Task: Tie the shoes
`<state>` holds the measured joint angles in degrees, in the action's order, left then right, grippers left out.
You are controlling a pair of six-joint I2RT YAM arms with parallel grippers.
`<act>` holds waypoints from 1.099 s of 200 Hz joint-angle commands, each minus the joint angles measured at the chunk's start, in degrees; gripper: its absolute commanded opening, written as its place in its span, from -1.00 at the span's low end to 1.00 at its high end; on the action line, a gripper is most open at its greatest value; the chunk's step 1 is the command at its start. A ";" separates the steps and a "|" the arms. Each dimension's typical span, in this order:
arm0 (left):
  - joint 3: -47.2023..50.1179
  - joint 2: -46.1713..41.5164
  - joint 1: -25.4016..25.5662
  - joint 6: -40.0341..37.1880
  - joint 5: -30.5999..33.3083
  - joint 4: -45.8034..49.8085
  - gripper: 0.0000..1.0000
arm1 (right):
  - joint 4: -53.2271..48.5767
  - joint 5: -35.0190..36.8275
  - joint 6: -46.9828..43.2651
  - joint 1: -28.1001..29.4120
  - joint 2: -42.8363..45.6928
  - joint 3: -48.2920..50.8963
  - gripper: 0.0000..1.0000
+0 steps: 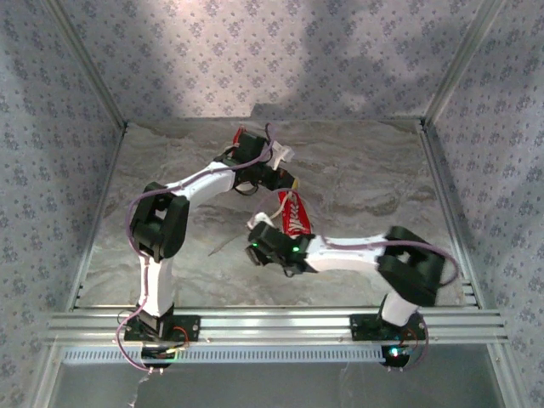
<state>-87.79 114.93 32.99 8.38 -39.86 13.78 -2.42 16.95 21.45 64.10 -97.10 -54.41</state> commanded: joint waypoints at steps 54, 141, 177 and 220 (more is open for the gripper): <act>-5.37 1.30 -0.48 -3.87 -4.00 9.35 -1.00 | -5.91 -24.56 -32.37 -3.55 -19.13 -22.95 0.76; -6.25 2.27 -0.55 -3.51 -4.88 9.45 -1.00 | -19.68 -26.92 -42.19 -7.12 -28.06 -35.11 0.72; -6.52 2.73 -0.56 -3.38 -4.97 9.60 -1.00 | -24.02 -27.78 -43.22 -7.57 -31.23 -38.32 0.58; -6.37 2.83 -0.56 -3.40 -5.23 9.55 -1.00 | -25.19 -27.70 -42.82 -6.52 -29.98 -36.05 -0.10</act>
<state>-92.23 116.81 32.47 5.45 -43.33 22.55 -22.68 -9.58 -21.47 56.40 -126.08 -92.25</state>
